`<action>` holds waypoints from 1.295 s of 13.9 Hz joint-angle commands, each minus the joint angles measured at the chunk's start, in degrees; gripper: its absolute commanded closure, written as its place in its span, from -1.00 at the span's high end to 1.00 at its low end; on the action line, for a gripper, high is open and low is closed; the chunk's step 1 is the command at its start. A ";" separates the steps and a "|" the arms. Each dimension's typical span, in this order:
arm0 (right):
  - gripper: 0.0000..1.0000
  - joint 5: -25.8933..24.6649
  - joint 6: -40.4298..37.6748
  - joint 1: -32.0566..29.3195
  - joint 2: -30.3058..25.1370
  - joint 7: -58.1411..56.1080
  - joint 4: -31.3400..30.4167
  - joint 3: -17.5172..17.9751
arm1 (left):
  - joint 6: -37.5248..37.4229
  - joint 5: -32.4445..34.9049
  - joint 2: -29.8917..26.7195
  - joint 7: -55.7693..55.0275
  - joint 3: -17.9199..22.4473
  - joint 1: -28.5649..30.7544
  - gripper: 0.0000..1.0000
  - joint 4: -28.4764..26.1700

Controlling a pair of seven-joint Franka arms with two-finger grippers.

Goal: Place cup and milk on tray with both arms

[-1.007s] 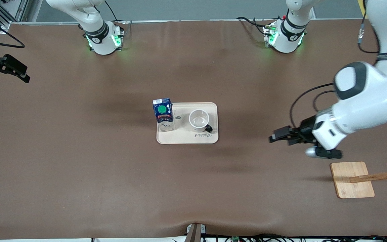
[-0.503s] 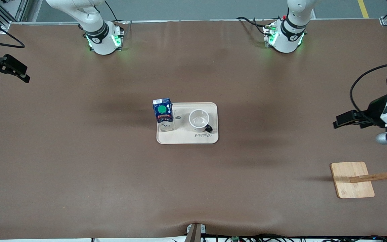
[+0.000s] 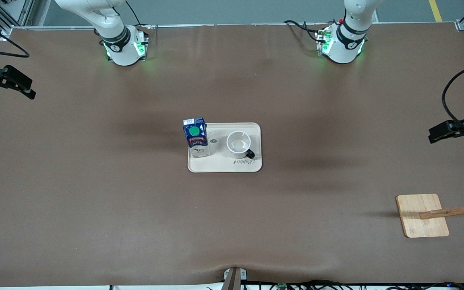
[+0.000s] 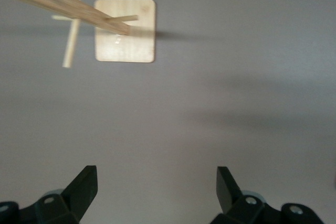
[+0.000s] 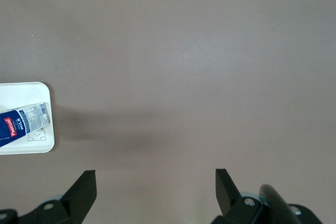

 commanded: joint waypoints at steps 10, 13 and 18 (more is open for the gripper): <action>1.00 0.13 -1.82 -1.53 0.51 0.27 2.48 0.88 | -4.27 -11.78 -19.47 1.15 32.37 -31.31 1.00 -11.78; 1.00 0.21 -1.48 -1.97 0.24 0.27 1.68 0.88 | -4.01 -13.30 -20.09 1.42 32.37 -31.22 1.00 -12.31; 1.00 0.30 -1.65 -1.97 0.24 0.27 1.33 0.88 | -4.01 -14.88 -19.48 1.42 32.37 -30.79 1.00 -11.70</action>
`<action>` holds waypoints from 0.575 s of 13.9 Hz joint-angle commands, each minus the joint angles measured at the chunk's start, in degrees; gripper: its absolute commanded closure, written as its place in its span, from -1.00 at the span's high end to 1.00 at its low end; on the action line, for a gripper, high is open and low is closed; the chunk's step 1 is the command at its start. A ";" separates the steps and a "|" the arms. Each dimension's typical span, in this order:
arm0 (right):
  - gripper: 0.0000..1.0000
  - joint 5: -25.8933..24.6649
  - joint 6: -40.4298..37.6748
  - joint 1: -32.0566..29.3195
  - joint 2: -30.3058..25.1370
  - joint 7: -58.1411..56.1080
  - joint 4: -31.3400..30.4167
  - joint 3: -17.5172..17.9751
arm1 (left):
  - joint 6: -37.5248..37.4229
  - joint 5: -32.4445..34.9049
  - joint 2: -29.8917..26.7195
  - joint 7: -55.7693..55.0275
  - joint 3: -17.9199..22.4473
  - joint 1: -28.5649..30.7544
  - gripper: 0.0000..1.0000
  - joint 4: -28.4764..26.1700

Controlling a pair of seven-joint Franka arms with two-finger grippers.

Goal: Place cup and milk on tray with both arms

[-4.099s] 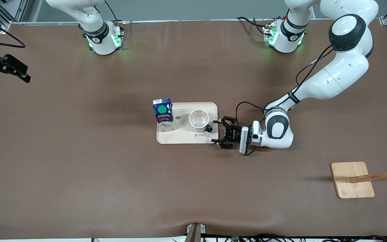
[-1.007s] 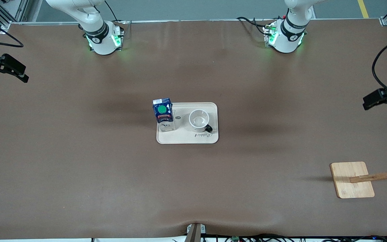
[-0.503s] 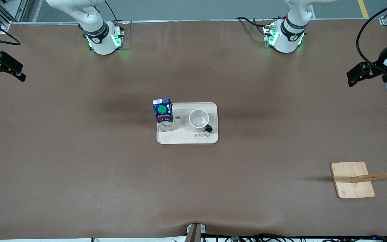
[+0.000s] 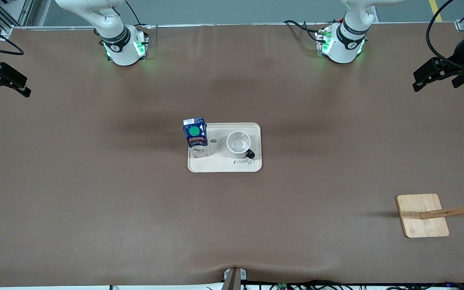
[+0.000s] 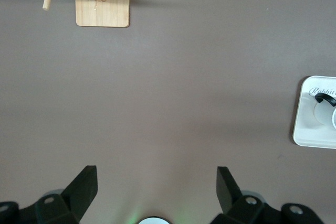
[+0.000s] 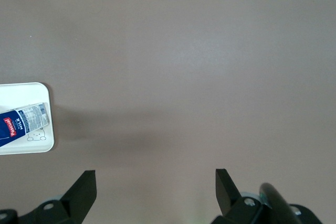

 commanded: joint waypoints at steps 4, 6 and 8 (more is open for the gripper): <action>1.00 0.30 -0.47 -1.17 0.03 0.23 0.14 0.89 | 0.51 -1.31 0.32 1.01 0.43 0.94 1.00 -0.40; 1.00 0.30 -0.65 -1.26 0.03 0.23 0.14 0.89 | 0.42 -1.22 0.32 0.93 0.52 1.03 1.00 -0.31; 1.00 0.30 -0.65 -1.26 0.12 0.23 0.14 0.89 | 0.42 -1.14 0.93 0.93 0.43 1.73 1.00 -0.22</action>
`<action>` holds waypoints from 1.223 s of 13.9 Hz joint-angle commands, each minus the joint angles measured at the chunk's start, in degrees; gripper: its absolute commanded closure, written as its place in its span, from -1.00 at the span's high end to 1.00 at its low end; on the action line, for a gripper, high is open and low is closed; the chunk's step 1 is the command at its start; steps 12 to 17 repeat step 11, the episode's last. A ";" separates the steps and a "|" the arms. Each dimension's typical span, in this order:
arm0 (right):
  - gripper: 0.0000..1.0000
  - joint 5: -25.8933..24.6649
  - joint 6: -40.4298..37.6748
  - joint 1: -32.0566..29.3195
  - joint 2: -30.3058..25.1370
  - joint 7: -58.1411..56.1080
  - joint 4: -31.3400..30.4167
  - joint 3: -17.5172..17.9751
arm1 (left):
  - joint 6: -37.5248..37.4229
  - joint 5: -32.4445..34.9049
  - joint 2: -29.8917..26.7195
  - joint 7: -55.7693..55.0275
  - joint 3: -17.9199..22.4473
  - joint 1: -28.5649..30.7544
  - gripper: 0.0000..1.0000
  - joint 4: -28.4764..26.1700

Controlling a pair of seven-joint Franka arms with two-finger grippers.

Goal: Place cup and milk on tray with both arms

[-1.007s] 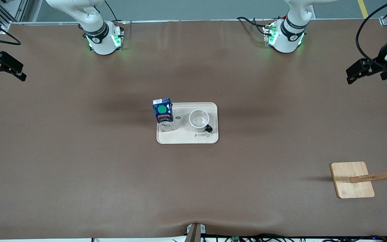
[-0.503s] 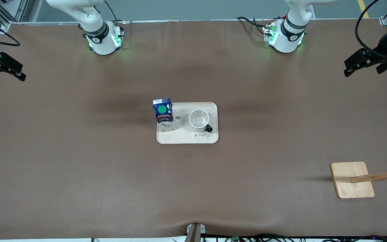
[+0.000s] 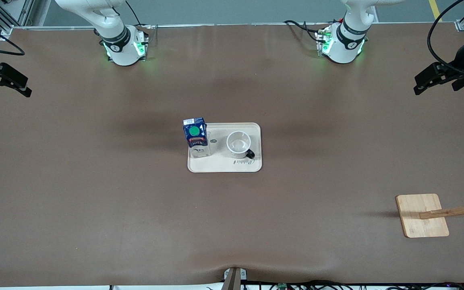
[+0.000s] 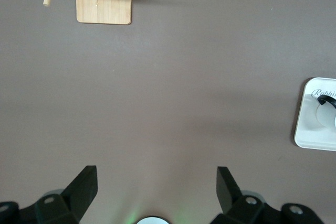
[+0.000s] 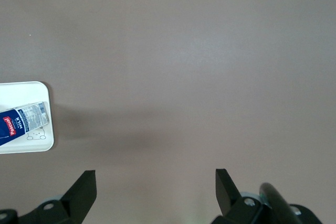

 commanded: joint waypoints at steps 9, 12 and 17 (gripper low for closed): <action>1.00 0.30 -1.21 -1.07 0.20 0.23 0.30 0.86 | -1.26 -1.09 0.09 1.23 0.05 0.89 1.00 0.50; 1.00 0.30 -1.21 -1.16 0.20 0.23 0.39 0.95 | -1.70 -1.09 0.00 0.97 0.05 0.80 1.00 0.50; 1.00 0.30 -1.21 -1.16 0.20 0.23 0.39 0.95 | -1.70 -1.09 0.00 0.97 0.05 0.80 1.00 0.50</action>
